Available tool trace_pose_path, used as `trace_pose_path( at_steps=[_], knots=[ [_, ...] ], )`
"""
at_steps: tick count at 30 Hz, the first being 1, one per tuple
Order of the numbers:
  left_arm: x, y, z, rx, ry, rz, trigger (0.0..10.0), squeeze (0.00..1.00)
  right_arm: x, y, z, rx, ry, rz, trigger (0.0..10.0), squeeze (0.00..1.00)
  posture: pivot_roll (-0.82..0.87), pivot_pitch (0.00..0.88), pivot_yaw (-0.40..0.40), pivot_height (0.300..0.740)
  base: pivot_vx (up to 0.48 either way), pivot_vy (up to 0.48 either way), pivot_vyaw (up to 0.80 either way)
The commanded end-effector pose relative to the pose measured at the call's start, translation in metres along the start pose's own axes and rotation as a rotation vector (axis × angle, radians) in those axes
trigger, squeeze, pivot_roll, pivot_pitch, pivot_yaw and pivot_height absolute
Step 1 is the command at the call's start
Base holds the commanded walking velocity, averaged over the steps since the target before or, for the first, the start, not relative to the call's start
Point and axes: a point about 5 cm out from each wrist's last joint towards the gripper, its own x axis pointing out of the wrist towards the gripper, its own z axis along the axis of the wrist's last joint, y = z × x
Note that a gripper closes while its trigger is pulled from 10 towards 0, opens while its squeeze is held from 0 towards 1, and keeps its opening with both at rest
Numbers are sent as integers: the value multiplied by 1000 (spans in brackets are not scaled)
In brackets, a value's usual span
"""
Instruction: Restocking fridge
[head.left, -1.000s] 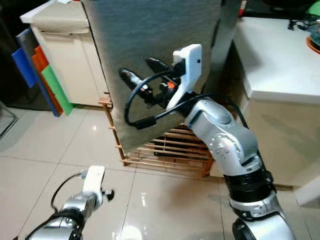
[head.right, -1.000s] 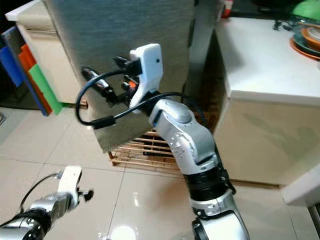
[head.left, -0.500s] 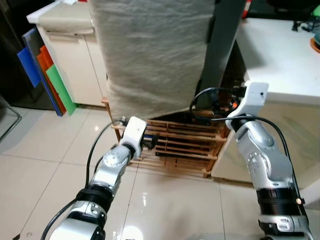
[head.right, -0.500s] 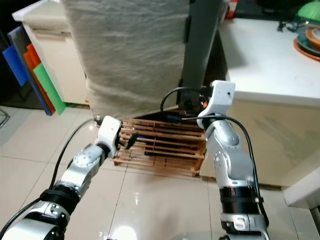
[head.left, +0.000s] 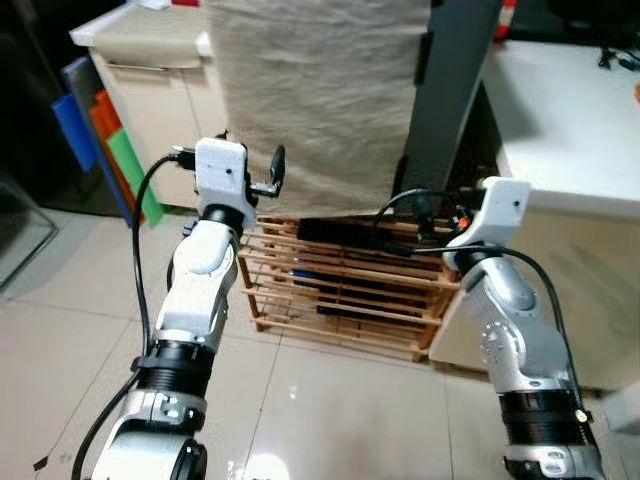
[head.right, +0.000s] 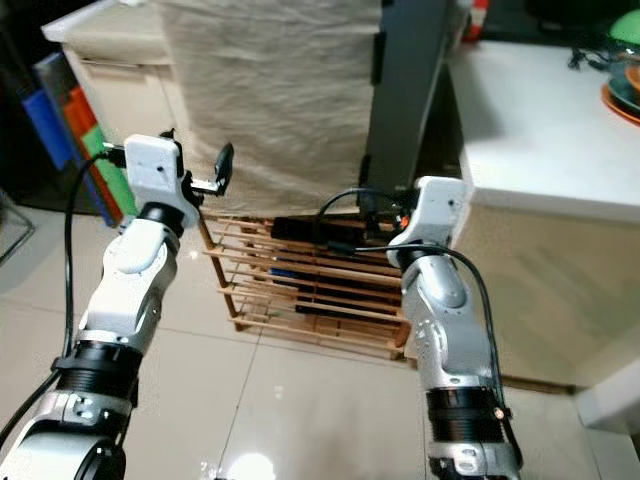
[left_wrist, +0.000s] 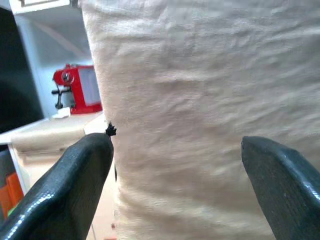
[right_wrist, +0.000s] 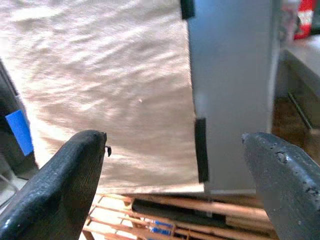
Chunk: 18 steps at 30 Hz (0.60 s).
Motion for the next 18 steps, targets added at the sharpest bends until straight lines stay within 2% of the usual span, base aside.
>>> trace_pose_path(
  at_steps=[1,6,11,16,18],
  knots=[
    [2,-4,2,3,4,-12,10000,0,2,-3,5,-11,-19,-7,10000,0,-103,0,58,740,480,0,0],
    [2,-4,2,3,4,-12,10000,0,2,-3,5,-11,-19,-7,10000,0,-103,0,58,740,480,0,0],
    [4,-2,-5,-40,70,-21,10000,0,-1,-1,-3,-36,-1,0,10000,0,-110,0,65,740,471,0,0],
    [2,-1,-3,-62,73,15,10000,0,-1,-2,-5,-43,5,2,10000,0,-111,0,64,740,452,0,0],
    [2,-1,-3,-68,81,36,10000,0,-1,-2,-7,-48,11,5,10000,0,-110,0,63,740,409,251,0]
  ],
)
